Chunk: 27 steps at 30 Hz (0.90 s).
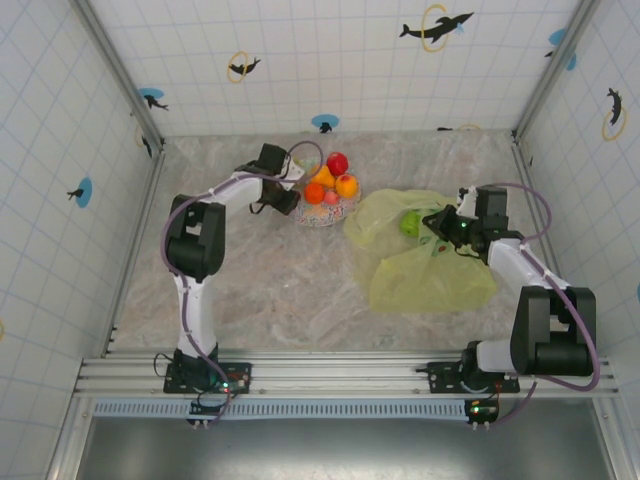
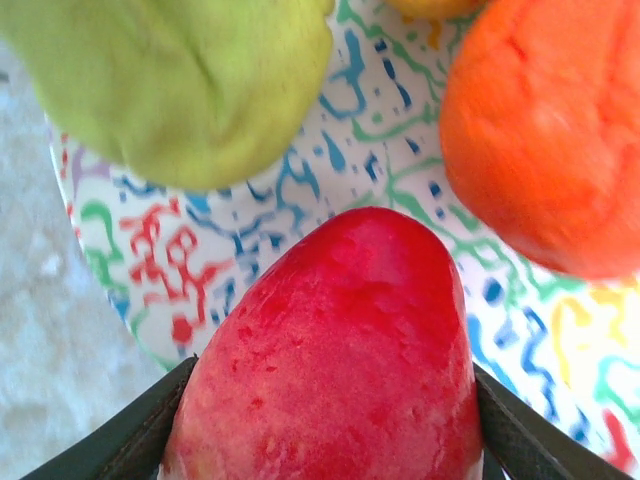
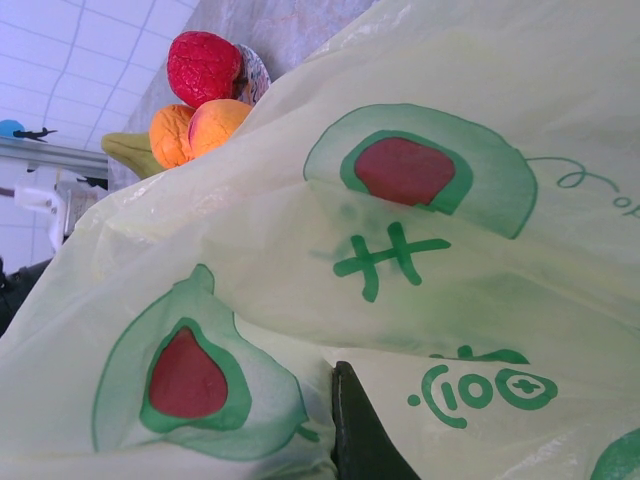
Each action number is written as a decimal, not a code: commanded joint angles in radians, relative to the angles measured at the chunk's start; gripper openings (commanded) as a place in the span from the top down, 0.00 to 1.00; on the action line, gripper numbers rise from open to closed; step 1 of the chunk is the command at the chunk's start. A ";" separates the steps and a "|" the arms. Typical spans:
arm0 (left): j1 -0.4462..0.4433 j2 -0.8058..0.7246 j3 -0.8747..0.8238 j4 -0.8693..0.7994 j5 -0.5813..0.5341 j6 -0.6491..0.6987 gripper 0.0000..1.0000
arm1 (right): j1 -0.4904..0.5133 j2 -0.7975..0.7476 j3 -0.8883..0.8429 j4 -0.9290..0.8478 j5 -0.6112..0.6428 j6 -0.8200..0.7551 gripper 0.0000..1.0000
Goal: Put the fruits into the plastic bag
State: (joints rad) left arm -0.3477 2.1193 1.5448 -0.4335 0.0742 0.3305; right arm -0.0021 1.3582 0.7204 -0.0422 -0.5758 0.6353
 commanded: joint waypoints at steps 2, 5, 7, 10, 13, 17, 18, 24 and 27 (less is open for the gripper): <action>-0.001 -0.213 -0.181 0.163 0.060 -0.126 0.49 | -0.003 -0.010 -0.015 0.008 -0.007 -0.008 1.00; -0.001 -0.342 -0.330 0.278 0.077 -0.214 0.49 | -0.001 -0.002 -0.008 0.008 -0.009 -0.008 1.00; -0.003 -0.433 -0.441 0.332 0.121 -0.280 0.51 | -0.001 0.004 0.003 -0.006 -0.013 -0.017 1.00; -0.036 -0.564 -0.610 0.392 0.180 -0.346 0.55 | -0.004 0.011 0.020 -0.030 -0.007 -0.040 1.00; -0.156 -0.687 -0.733 0.419 0.178 -0.360 0.55 | -0.003 0.032 0.041 -0.048 -0.020 -0.055 1.00; -0.337 -0.778 -0.814 0.449 0.257 -0.363 0.55 | 0.006 0.047 0.050 -0.062 -0.018 -0.068 1.00; -0.401 -0.777 -0.807 0.442 0.255 -0.344 0.55 | 0.010 0.047 0.051 -0.062 -0.012 -0.072 1.00; -0.595 -0.598 -0.622 0.386 0.205 -0.277 0.56 | 0.038 0.047 0.060 -0.086 0.022 -0.089 1.00; -0.638 -0.489 -0.498 0.378 0.213 -0.235 0.56 | 0.055 0.047 0.077 -0.121 0.052 -0.111 1.00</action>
State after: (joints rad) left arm -0.9638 1.5627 0.9512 -0.0525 0.2806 0.0380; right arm 0.0387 1.3960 0.7479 -0.1257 -0.5552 0.5591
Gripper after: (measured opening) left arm 0.599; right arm 0.055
